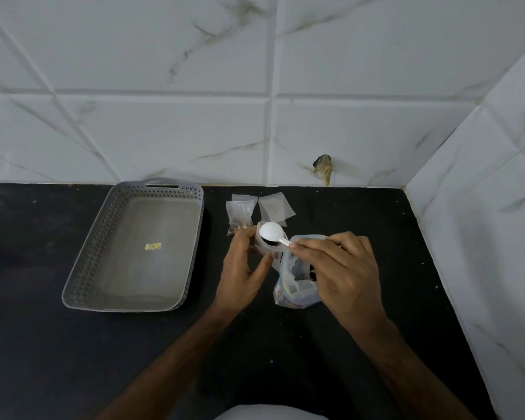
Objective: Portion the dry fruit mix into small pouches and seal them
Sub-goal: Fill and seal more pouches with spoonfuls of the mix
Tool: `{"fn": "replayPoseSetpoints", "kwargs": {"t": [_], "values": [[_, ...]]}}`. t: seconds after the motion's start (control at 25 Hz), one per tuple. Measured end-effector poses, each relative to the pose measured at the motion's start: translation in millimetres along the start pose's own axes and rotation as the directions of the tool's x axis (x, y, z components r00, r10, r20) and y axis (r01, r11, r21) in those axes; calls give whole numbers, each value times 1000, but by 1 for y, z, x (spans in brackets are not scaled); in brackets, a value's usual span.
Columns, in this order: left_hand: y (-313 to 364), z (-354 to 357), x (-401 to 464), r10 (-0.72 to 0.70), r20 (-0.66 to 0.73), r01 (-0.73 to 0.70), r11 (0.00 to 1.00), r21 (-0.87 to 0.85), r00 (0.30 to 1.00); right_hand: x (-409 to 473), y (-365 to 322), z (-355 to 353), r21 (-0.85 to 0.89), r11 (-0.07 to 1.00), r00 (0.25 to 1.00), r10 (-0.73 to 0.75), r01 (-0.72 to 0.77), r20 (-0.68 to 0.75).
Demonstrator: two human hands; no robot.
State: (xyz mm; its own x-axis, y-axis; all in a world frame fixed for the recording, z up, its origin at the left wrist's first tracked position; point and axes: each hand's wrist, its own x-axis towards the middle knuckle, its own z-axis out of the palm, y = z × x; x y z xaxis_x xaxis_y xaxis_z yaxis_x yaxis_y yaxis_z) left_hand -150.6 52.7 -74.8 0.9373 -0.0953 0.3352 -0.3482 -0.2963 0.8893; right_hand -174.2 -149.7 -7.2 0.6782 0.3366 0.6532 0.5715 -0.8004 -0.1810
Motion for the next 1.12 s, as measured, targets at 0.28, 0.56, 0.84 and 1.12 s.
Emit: {"fn": "replayPoseSetpoints", "kwargs": {"t": [0.28,0.56,0.84,1.12], "values": [[-7,-1,1,-37,31,37,999,-3,999,8,-5,-2,528,632,808,553,-567,206],[-5,-1,1,-51,39,51,999,-6,998,2,-2,-6,399,873,951,309,-281,-6],[-3,0,2,-32,59,30,999,19,998,-3,4,4,-31,989,988,-146,147,48],[-2,1,3,-40,45,40,999,19,998,-13,10,2,-76,963,963,-249,257,105]]}}
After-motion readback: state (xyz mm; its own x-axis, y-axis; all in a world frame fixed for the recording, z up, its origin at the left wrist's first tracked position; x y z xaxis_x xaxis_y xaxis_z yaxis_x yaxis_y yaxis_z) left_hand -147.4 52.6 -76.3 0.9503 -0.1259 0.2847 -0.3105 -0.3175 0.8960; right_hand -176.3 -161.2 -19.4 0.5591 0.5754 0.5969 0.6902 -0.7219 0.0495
